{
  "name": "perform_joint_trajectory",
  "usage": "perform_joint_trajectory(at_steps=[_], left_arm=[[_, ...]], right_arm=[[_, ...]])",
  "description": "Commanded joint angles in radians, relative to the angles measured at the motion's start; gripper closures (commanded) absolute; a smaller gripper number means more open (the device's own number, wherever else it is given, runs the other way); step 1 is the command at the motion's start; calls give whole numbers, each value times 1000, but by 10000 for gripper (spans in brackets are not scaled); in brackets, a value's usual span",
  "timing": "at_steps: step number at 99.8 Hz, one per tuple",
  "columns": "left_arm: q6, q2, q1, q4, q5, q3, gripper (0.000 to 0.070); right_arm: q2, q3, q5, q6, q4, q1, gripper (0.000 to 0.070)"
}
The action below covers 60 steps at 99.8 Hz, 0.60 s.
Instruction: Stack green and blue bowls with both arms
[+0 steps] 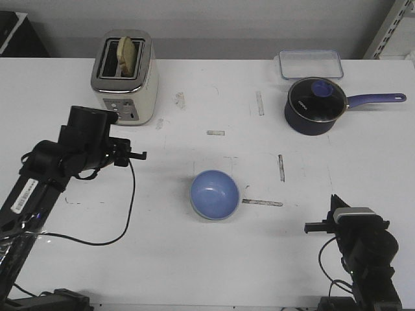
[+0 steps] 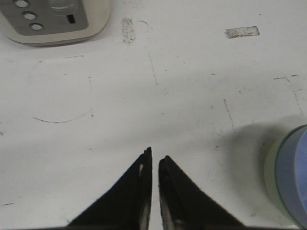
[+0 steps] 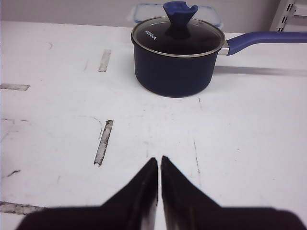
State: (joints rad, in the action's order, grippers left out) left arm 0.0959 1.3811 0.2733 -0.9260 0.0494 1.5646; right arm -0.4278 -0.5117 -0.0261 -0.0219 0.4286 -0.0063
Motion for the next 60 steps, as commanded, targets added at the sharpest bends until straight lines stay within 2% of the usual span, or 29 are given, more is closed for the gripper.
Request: perform_joint_trajectory(at_steps=[1,11,27,44,60], left_arm=[[-70,-26,-24,10,-4,-16,699],[-77,-112,-72,76,-20,-125,699],[-76,-320,-123,267,-76,-412,699],[-78,-598,-150,446,-80,-718,699],[-85,-854,-156,560,-102,-913,699]], right_arm=[[-6,-5,1,-5,-9,2,699],[-6,-5,1,-5,-9,2,699],[-6,-5,1,-5,-9,2,699],[-6,-5,0,-5,-9,2,699],[-6,-5,0,-5,-10,2,699]])
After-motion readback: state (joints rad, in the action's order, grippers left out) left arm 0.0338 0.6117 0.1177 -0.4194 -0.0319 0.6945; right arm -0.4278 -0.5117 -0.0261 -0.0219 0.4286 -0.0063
